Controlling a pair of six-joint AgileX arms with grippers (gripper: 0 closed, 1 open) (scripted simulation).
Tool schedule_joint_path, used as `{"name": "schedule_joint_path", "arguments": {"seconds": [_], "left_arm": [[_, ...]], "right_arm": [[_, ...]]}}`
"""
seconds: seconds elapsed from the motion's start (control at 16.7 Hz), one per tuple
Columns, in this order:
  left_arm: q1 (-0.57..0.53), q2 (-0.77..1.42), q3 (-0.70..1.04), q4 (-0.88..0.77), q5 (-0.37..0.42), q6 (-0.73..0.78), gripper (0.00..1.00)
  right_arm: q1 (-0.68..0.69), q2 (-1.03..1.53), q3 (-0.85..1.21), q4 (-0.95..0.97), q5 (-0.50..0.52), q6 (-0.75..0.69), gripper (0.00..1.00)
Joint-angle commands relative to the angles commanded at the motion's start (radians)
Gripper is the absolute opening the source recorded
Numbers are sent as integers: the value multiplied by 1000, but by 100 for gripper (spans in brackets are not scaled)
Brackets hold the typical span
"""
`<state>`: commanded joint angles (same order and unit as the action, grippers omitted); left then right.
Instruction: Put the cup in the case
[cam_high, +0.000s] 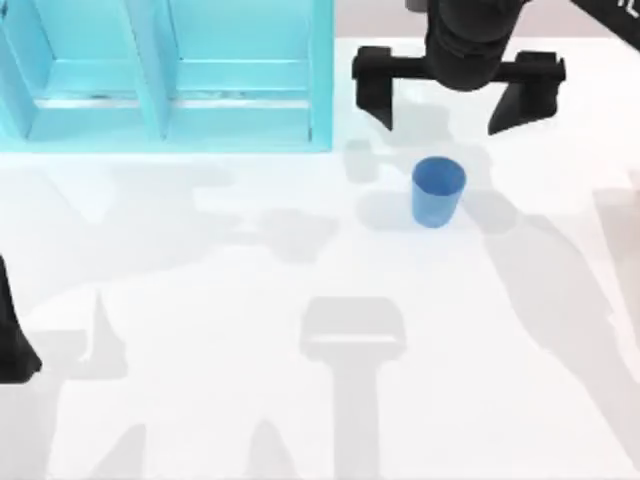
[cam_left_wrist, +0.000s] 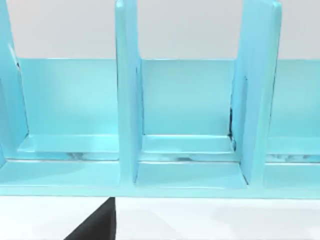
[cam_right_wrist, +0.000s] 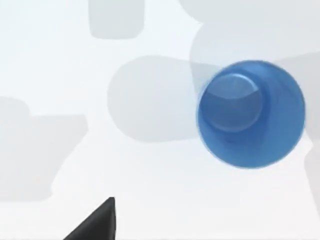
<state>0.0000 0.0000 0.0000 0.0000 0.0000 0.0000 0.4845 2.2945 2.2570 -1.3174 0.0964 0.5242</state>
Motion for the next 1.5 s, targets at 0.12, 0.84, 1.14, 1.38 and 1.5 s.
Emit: {"name": "schedule_joint_path", "arguments": {"seconds": [0.12, 0.84, 1.14, 1.38, 1.5], "left_arm": [[0, 0, 0, 0, 0, 0, 100], [0, 0, 0, 0, 0, 0, 100], [0, 0, 0, 0, 0, 0, 100], [0, 0, 0, 0, 0, 0, 100], [0, 0, 0, 0, 0, 0, 100]], "right_arm": [[16, 73, 72, -29, 6, -1, 100], [15, 131, 21, 67, 8, -10, 100], [6, 180, -116, 258, 7, -18, 100], [4, 187, -137, 284, 7, -20, 100], [4, 187, -137, 284, 7, -20, 92]]}}
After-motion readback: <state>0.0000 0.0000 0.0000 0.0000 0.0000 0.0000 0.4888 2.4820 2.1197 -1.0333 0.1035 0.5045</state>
